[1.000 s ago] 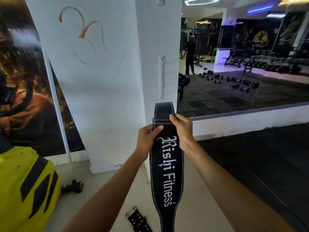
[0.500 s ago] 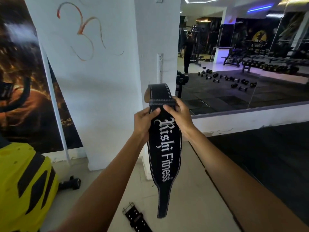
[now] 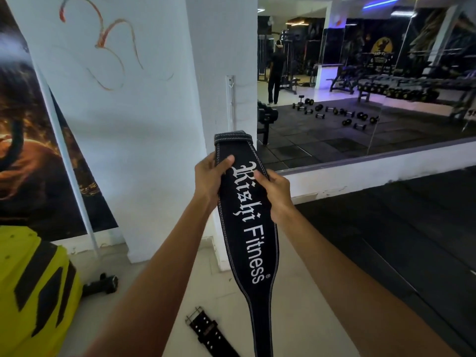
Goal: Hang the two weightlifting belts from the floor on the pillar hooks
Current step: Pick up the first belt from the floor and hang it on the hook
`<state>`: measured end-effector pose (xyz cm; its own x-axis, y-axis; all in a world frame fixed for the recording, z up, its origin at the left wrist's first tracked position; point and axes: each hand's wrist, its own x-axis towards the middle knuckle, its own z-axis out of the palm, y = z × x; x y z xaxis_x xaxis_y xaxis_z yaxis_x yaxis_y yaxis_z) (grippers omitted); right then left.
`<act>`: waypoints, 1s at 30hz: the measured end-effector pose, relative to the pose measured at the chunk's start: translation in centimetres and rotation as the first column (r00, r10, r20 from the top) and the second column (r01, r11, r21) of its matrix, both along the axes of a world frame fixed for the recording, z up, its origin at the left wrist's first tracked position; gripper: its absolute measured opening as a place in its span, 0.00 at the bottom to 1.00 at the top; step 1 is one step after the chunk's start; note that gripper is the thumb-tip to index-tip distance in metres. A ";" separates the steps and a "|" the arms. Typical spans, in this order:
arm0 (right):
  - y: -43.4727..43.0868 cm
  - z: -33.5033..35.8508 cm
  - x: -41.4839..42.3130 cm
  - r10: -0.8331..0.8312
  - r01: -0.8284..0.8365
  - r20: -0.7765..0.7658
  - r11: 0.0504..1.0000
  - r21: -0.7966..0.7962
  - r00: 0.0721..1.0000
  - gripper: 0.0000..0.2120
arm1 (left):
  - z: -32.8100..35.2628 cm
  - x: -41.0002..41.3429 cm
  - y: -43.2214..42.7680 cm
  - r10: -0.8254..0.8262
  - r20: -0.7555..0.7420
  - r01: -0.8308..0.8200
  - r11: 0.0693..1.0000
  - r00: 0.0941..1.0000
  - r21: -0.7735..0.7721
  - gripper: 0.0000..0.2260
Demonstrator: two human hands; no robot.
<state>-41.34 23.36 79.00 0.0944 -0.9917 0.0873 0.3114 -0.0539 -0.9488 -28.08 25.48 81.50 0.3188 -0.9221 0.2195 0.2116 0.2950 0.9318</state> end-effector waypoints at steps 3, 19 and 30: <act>-0.9 0.4 -0.2 -0.057 0.057 0.018 0.998 0.029 0.998 0.12 | -7.7 -0.7 3.2 -0.068 0.071 0.057 0.989 0.995 0.139 0.10; -0.7 -0.3 -0.5 0.123 -0.127 -0.061 0.989 -0.069 0.991 0.12 | -5.0 1.1 2.3 -0.199 -0.010 0.195 0.945 0.980 0.264 0.19; 0.2 -6.8 -2.9 0.153 -0.218 -0.394 0.968 -0.125 0.906 0.09 | -0.2 1.9 -1.8 -0.082 -0.191 0.135 0.949 0.978 0.284 0.08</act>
